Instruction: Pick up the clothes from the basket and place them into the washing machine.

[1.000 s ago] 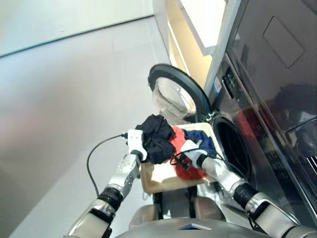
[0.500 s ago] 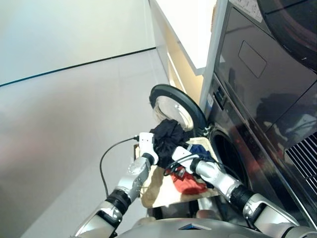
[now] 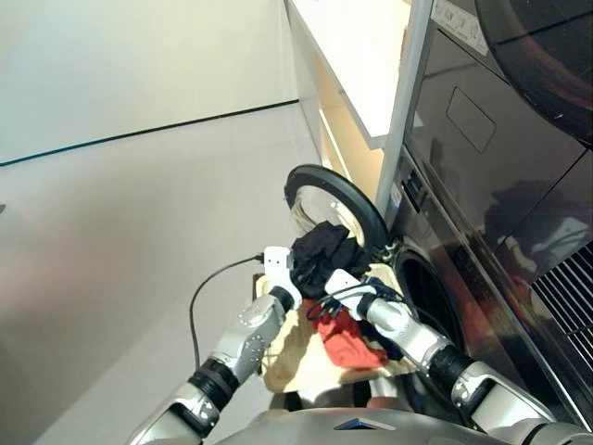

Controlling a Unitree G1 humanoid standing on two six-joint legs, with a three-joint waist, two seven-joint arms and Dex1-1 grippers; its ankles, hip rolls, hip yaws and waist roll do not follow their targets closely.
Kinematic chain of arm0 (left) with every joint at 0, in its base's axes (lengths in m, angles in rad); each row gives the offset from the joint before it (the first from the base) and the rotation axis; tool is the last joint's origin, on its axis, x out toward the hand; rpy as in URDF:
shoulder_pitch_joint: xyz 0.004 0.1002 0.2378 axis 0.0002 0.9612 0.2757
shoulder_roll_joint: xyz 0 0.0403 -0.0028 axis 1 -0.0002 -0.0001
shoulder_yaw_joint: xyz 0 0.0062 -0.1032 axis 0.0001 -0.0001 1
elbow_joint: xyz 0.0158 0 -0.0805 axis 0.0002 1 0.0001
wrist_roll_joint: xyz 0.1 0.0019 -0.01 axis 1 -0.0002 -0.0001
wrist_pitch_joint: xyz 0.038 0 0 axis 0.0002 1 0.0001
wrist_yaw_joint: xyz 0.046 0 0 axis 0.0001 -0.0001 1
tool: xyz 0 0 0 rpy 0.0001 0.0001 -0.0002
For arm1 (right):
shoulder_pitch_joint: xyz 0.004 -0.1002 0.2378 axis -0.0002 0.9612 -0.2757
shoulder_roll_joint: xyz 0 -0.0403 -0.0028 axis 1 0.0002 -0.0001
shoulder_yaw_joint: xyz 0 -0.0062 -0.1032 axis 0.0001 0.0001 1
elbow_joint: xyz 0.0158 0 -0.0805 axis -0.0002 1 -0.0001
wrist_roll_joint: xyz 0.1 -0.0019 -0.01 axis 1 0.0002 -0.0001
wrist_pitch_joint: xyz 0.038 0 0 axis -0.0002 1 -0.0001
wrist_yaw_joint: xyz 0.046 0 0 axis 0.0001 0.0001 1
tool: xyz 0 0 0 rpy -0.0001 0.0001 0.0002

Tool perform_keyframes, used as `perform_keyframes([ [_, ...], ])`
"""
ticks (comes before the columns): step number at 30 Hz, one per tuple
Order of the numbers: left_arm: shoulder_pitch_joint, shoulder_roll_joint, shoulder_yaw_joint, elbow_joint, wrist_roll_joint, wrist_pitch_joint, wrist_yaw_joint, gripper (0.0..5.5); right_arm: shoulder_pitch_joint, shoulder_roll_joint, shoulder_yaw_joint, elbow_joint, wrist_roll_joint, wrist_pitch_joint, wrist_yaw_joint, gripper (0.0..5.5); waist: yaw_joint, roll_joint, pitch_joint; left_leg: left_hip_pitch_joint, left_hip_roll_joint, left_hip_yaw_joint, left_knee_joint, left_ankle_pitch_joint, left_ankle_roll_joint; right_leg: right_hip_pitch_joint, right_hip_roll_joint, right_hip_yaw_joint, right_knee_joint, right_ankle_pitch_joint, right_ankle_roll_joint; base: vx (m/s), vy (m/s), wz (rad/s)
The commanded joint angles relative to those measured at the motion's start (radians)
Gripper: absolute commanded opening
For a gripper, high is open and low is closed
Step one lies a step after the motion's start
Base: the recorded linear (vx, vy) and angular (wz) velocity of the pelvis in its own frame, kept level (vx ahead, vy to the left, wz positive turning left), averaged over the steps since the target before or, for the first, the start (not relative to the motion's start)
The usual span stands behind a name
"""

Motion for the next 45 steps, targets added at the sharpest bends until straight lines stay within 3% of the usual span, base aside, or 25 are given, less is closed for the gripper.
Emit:
perform_keyframes([
  [1,-0.032,-0.004,0.0,-0.099,-0.036,-0.039,-0.076,2.65,-0.037,0.066,-0.102,0.043,0.008,-0.016,-0.052,0.0,0.017,-0.071,-0.028,0.053,-0.058,0.033,0.013,-0.052,0.002,0.061,-0.047,0.024,-0.001,-0.106,0.115,0.0,0.0,0.0],
  [2,-0.029,-0.002,0.01,-0.09,-0.031,-0.043,-0.074,5.5,-0.032,0.065,-0.108,0.045,0.005,-0.015,-0.057,0.0,0.017,-0.071,-0.027,0.053,-0.058,0.034,0.013,-0.053,0.002,0.06,-0.047,0.025,-0.001,-0.106,0.115,0.0,0.0,0.0],
  [10,0.03,-0.018,0.157,-0.003,-0.064,-0.062,-0.035,5.5,0.02,0.078,-0.184,0.092,0.005,-0.003,-0.107,0.0,0.017,-0.072,-0.025,0.053,-0.06,0.037,0.014,-0.055,0.004,0.059,-0.047,0.027,-0.001,-0.107,0.116,0.0,0.0,0.0],
  [11,0.05,-0.024,0.224,0.009,-0.081,-0.077,-0.007,5.5,0.035,0.081,-0.207,0.104,0.005,0.001,-0.124,0.0,0.02,-0.072,-0.021,0.05,-0.06,0.037,0.014,-0.055,0.003,0.057,-0.047,0.026,-0.001,-0.106,0.116,0.0,0.0,0.0],
  [14,0.072,-0.037,0.313,0.061,-0.089,-0.104,0.03,5.5,0.061,0.085,-0.246,0.134,0.016,0.008,-0.146,0.0,0.02,-0.071,-0.01,0.041,-0.062,0.037,0.016,-0.055,0.004,0.046,-0.049,0.026,-0.001,-0.102,0.115,0.0,0.0,0.0],
  [21,0.062,-0.054,0.424,0.245,0.011,-0.163,0.144,5.5,0.059,0.078,-0.366,0.215,0.13,0.004,-0.237,0.0,0.016,-0.056,0.059,-0.049,-0.074,0.037,0.039,-0.045,0.006,-0.042,-0.059,0.033,0.003,-0.071,0.114,-0.1,0.034,-0.003],
  [28,-0.007,-0.091,0.405,0.389,0.06,-0.193,0.221,5.5,-0.041,0.073,-0.43,0.26,0.183,-0.015,-0.37,0.0,0.013,-0.034,0.155,-0.236,-0.084,0.042,0.134,-0.045,0.01,-0.226,-0.079,0.048,0.078,-0.05,0.11,-0.16,0.048,0.013],
  [32,-0.075,-0.104,0.369,0.439,0.06,-0.212,0.267,5.5,-0.133,0.086,-0.477,0.279,0.267,-0.046,-0.461,0.0,0.012,-0.022,0.209,-0.377,-0.086,0.042,0.207,-0.051,0.013,-0.395,-0.085,0.049,0.2,-0.073,0.099,-0.144,0.025,-0.072],
  [37,-0.099,-0.108,0.336,0.417,0.058,-0.224,0.279,5.5,-0.195,0.077,-0.512,0.259,0.319,-0.071,-0.508,0.0,0.01,-0.011,0.225,-0.52,-0.095,0.04,0.289,-0.066,0.012,-0.541,-0.1,0.046,0.29,-0.09,0.097,-0.086,0.002,0.121],
  [39,-0.114,-0.108,0.314,0.399,0.053,-0.234,0.282,5.5,-0.254,0.073,-0.562,0.287,0.389,-0.096,-0.537,0.0,0.01,0.001,0.232,-0.603,-0.097,0.038,0.344,-0.083,0.013,-0.626,-0.112,0.048,0.354,-0.102,0.097,-0.064,0.023,0.206],
  [42,-0.111,-0.097,0.297,0.357,0.051,-0.24,0.282,5.5,-0.327,0.053,-0.607,0.305,0.43,-0.116,-0.575,0.0,0.017,0.008,0.229,-0.713,-0.091,0.042,0.432,-0.116,0.016,-0.725,-0.109,0.062,0.412,-0.113,0.094,-0.033,0.005,0.141],
  [43,-0.105,-0.087,0.294,0.329,0.055,-0.239,0.287,5.5,-0.374,0.04,-0.647,0.306,0.457,-0.134,-0.613,0.0,0.021,0.011,0.235,-0.768,-0.084,0.042,0.479,-0.134,0.021,-0.778,-0.106,0.065,0.458,-0.131,0.089,0.085,-0.023,0.074],
  [44,-0.105,-0.083,0.293,0.327,0.05,-0.24,0.29,5.5,-0.406,0.032,-0.674,0.315,0.483,-0.148,-0.639,0.0,0.027,0.019,0.233,-0.783,-0.081,0.029,0.501,-0.169,0.017,-0.797,-0.103,0.069,0.496,-0.171,0.092,0.09,-0.025,0.038],
  [45,-0.105,-0.077,0.295,0.324,0.047,-0.241,0.294,5.5,-0.436,0.023,-0.701,0.326,0.503,-0.159,-0.662,0.0,0.028,0.023,0.231,-0.806,-0.08,0.028,0.518,-0.177,0.017,-0.822,-0.104,0.071,0.513,-0.179,0.091,0.103,-0.012,0.033],
])
